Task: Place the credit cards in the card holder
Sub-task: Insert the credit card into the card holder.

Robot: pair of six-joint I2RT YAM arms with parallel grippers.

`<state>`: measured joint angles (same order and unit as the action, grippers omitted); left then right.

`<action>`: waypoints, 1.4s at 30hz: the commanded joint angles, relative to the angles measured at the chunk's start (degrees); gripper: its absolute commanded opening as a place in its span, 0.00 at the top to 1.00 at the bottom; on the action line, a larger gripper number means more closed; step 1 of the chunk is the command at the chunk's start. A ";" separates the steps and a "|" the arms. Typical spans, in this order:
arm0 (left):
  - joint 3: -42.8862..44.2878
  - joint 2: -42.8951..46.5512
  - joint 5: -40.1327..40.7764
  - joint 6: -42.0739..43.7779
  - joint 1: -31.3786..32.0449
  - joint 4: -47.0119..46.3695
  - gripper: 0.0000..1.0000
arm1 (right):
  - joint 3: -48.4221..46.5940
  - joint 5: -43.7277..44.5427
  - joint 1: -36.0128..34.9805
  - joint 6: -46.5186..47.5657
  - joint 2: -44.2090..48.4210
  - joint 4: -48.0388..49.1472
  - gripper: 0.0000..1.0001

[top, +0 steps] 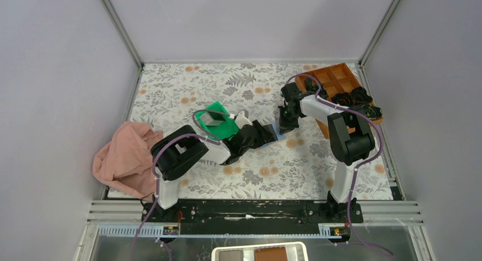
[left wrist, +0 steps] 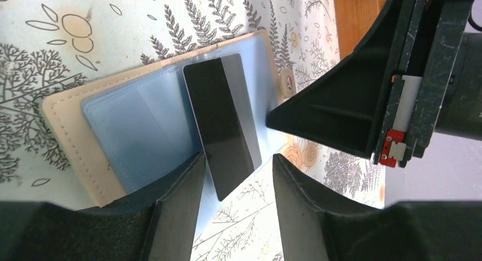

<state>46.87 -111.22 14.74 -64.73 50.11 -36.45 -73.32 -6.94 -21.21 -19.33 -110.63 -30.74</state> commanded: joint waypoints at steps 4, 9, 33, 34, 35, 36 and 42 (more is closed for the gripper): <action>-3.46 1.87 0.01 4.85 0.45 14.56 0.44 | -0.42 3.44 0.12 -0.07 0.45 -0.46 1.00; -3.19 2.40 0.64 5.53 0.39 15.59 0.47 | -1.76 3.59 0.29 0.04 0.66 -0.83 1.00; 5.45 -1.08 3.19 9.43 -0.84 26.80 0.90 | -2.83 4.36 0.41 1.23 0.86 -1.04 1.00; 5.79 -1.35 3.15 9.56 -0.84 27.14 0.90 | -2.79 4.36 0.51 1.18 0.82 -0.99 1.00; 6.19 -1.55 3.05 9.76 -0.88 27.52 0.90 | -2.78 4.34 0.55 1.23 0.85 -0.93 1.00; 6.44 -1.72 3.12 9.91 -0.89 27.83 0.90 | -2.72 4.45 0.58 1.23 0.95 -0.90 1.00; 7.53 -2.71 3.16 10.43 -0.99 29.39 0.90 | -2.79 4.98 1.05 1.21 1.62 -0.47 1.00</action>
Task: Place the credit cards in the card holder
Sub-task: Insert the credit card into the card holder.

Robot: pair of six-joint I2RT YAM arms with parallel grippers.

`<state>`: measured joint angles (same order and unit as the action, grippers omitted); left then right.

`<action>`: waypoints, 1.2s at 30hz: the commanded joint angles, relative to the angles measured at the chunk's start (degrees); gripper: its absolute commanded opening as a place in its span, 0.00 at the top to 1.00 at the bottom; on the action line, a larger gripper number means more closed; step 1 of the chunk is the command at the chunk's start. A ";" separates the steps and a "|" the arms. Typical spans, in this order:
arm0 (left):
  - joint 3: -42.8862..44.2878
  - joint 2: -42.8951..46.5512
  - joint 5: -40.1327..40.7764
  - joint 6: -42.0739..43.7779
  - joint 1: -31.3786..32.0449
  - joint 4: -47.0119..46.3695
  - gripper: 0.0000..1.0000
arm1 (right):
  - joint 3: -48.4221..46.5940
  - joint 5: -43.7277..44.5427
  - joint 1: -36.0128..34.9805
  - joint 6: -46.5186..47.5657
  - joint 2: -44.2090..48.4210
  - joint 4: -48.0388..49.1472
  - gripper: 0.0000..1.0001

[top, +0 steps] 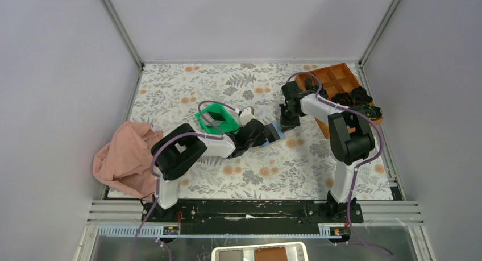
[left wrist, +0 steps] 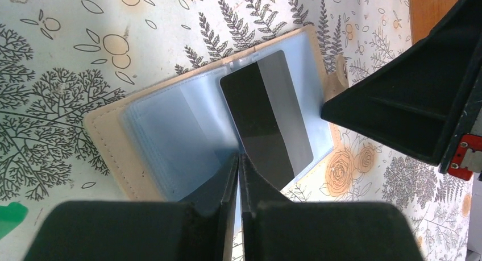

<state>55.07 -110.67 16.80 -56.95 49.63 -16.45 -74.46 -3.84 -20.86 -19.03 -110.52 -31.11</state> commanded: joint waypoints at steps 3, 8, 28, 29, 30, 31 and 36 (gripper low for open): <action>-0.33 -3.49 0.96 2.82 -0.58 9.57 0.90 | -2.00 1.97 0.92 0.92 1.66 -0.11 1.00; 0.84 -3.98 1.20 3.59 -0.58 10.42 0.90 | -2.52 2.18 1.35 0.92 1.84 0.25 1.00; 2.96 -4.39 1.18 5.38 -0.67 12.04 0.88 | -3.00 -0.13 1.95 0.65 -2.03 1.13 1.00; 3.13 -4.38 1.16 5.51 -0.66 12.05 0.88 | -2.81 -0.41 1.84 0.58 -2.26 1.31 1.00; 3.26 -4.37 1.16 5.57 -0.67 12.05 0.88 | -2.70 -0.59 1.84 0.50 -2.44 1.38 1.00; 3.41 -4.39 1.18 5.61 -0.65 12.10 0.88 | -2.69 -0.75 1.82 0.48 -2.52 1.51 1.00; 4.29 -4.48 1.05 5.92 -0.66 12.52 0.87 | -2.54 -1.66 1.78 0.35 -2.99 1.76 1.00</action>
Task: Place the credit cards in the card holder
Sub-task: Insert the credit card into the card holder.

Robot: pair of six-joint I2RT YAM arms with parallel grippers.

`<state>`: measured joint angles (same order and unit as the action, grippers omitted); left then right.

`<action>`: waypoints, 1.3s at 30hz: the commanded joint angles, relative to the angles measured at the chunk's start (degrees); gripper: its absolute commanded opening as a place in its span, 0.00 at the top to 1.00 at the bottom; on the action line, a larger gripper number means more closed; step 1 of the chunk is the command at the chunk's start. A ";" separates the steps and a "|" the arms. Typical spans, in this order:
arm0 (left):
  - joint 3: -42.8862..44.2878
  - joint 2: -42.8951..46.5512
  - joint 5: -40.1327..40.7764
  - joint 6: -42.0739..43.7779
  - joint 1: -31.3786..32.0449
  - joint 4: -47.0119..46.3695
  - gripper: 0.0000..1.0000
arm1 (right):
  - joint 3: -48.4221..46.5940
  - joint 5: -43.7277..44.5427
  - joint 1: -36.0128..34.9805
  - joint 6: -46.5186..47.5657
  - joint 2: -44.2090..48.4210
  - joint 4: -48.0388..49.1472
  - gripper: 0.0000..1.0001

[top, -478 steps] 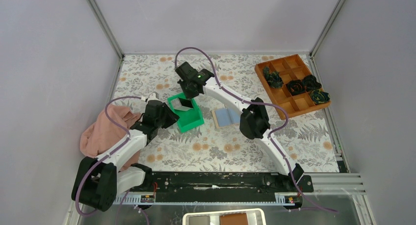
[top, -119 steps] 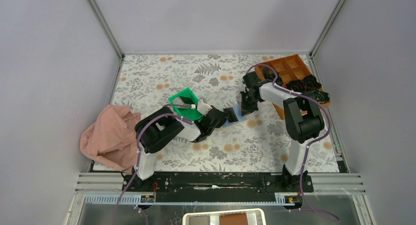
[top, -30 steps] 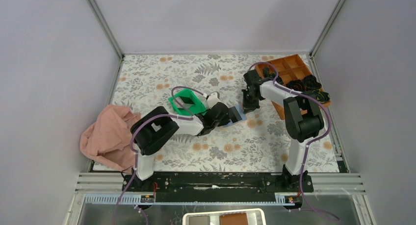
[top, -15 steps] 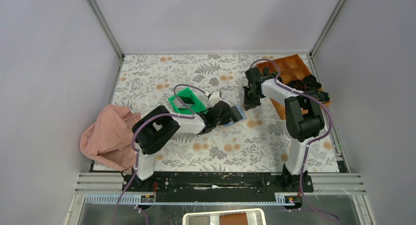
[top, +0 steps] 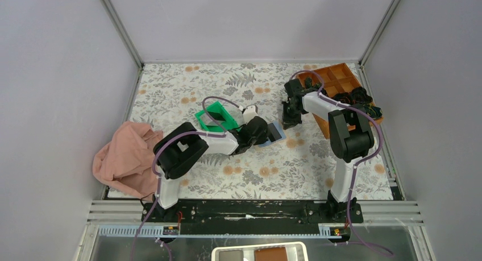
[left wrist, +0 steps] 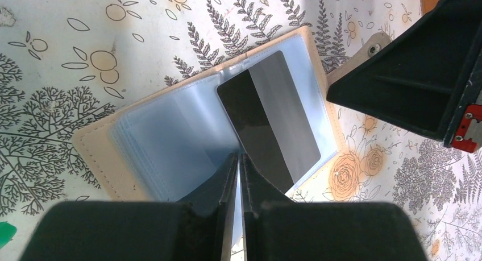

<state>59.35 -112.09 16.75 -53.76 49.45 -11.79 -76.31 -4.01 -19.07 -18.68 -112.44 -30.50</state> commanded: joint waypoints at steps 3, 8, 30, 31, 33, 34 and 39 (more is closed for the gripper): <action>0.93 -3.46 1.21 3.11 -0.43 8.33 0.87 | -0.68 -1.87 -0.31 0.01 -1.30 1.27 1.00; 2.24 -3.89 1.23 3.61 -0.49 8.92 0.87 | -0.27 -2.32 -1.13 -0.04 -1.62 1.41 1.00; 8.50 -6.61 0.75 5.98 -0.49 11.48 0.86 | -0.41 -2.76 -4.00 -0.48 -1.60 1.33 1.00; 8.71 -6.81 0.71 6.03 -0.44 11.63 0.86 | -0.38 -2.76 -4.02 -0.48 -1.71 1.25 1.00; 8.92 -6.97 0.57 6.03 -0.47 11.70 0.86 | -0.27 -2.76 -4.07 -0.44 -1.65 1.35 1.00; 9.06 -7.06 0.56 6.08 -0.44 11.68 0.85 | -0.27 -2.80 -4.10 -0.47 -1.71 1.36 1.00; 9.87 -7.78 0.17 6.12 -0.46 11.70 0.85 | -0.33 -3.06 -4.33 -0.66 -1.89 1.47 1.00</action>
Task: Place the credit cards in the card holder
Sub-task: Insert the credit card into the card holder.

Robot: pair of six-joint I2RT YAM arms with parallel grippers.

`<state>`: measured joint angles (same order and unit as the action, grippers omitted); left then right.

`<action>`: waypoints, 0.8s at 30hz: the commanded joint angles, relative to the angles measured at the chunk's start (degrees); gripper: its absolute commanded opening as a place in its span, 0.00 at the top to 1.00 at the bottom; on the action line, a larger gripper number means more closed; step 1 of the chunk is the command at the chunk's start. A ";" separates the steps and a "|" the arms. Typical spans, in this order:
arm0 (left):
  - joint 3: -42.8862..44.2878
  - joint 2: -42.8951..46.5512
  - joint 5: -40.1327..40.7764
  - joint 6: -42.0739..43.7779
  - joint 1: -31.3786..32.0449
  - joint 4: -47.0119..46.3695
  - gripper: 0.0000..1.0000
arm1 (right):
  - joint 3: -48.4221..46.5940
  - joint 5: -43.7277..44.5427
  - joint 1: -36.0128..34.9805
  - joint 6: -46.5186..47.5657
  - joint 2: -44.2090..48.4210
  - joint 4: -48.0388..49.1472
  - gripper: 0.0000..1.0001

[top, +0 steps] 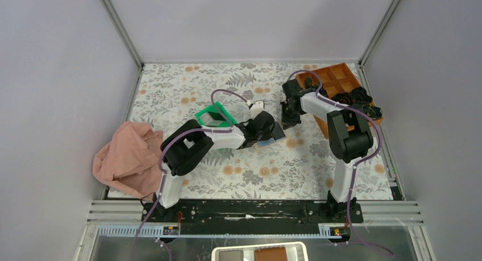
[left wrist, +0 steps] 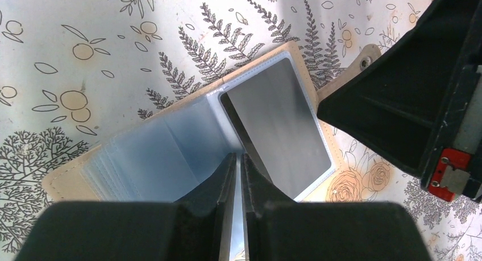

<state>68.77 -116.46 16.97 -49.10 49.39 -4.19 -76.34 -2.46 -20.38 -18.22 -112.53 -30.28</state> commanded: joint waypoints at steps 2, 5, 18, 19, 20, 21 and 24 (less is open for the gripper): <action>0.84 -3.68 -0.14 1.38 -0.47 4.10 0.85 | -0.23 -4.59 -3.24 -1.11 -1.86 1.24 1.00; 1.22 -4.03 -0.44 1.06 -0.42 4.05 0.85 | -0.10 -4.70 -3.41 -1.11 -1.89 1.28 1.00; -2.13 1.08 2.23 0.70 -0.37 6.44 0.49 | -2.27 -0.68 -3.30 0.51 -0.16 -0.42 0.90; -2.80 2.18 2.67 0.68 -0.42 6.49 0.44 | -2.91 -0.43 -3.22 0.67 0.00 -0.85 0.89; -3.43 3.13 3.16 0.73 -0.41 6.66 0.41 | -3.54 -0.36 -3.12 0.83 0.07 -1.28 0.87; -4.10 3.96 3.66 0.71 -0.43 6.96 0.38 | -4.02 -0.23 -3.10 0.92 0.22 -1.58 0.86; -5.26 6.59 5.05 0.51 -0.41 8.17 0.33 | -4.89 0.08 -3.08 1.09 1.09 -1.95 0.83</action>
<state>66.22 -112.64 18.37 -49.34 49.41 -2.11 -78.04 -2.26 -23.20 -17.78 -112.57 -31.18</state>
